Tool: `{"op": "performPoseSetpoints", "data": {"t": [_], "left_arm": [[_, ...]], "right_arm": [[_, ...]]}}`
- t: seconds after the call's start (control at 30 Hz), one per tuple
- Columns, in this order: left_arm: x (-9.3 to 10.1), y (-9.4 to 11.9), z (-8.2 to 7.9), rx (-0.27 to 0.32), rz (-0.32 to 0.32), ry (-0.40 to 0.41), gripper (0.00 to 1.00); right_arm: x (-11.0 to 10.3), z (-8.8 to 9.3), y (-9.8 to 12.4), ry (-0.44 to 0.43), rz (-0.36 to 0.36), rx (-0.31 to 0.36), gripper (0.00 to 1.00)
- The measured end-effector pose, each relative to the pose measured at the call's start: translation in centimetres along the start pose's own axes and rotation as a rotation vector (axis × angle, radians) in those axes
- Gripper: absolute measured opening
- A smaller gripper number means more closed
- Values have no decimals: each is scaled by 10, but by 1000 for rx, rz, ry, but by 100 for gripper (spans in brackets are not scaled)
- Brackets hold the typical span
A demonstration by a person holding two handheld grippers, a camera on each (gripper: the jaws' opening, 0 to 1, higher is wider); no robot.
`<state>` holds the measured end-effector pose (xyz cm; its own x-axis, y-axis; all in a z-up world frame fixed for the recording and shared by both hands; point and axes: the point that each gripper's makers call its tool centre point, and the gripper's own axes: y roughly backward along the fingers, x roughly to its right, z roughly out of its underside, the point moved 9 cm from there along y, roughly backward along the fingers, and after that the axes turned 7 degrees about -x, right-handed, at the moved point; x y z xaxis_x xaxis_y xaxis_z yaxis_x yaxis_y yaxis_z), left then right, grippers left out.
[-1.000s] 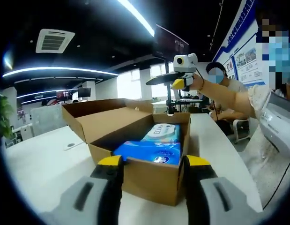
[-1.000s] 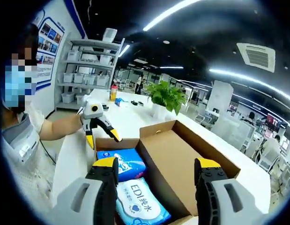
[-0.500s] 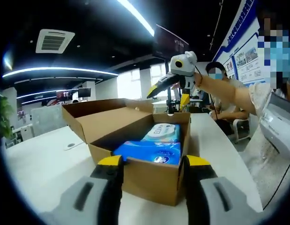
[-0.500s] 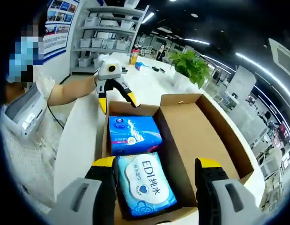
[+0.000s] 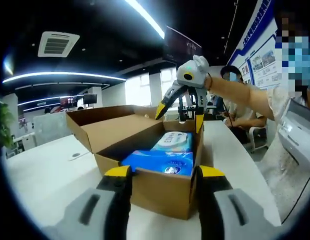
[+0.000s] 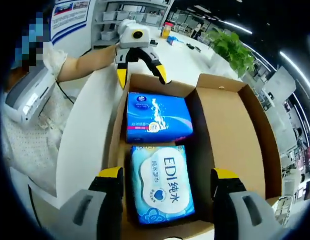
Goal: Operate the shoe box by opening the lid, removing the specified soft item, and placing it in the target area until the item is outside and the box remains undamaged.
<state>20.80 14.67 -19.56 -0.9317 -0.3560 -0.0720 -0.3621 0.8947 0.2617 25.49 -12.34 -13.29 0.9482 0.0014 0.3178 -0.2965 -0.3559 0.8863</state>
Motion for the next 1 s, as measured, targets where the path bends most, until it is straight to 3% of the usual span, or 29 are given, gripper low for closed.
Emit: {"op": "performPoseSetpoints", "data": {"t": [0.57,1.0], "left_arm": [[-2,1,0,2,3,-2,53],[-1,0,0,1,4,-5,53]], "right_arm": [[6,4,-45,95,-156,-252,71],[10,7,-70,77,-292,-353,72]]}}
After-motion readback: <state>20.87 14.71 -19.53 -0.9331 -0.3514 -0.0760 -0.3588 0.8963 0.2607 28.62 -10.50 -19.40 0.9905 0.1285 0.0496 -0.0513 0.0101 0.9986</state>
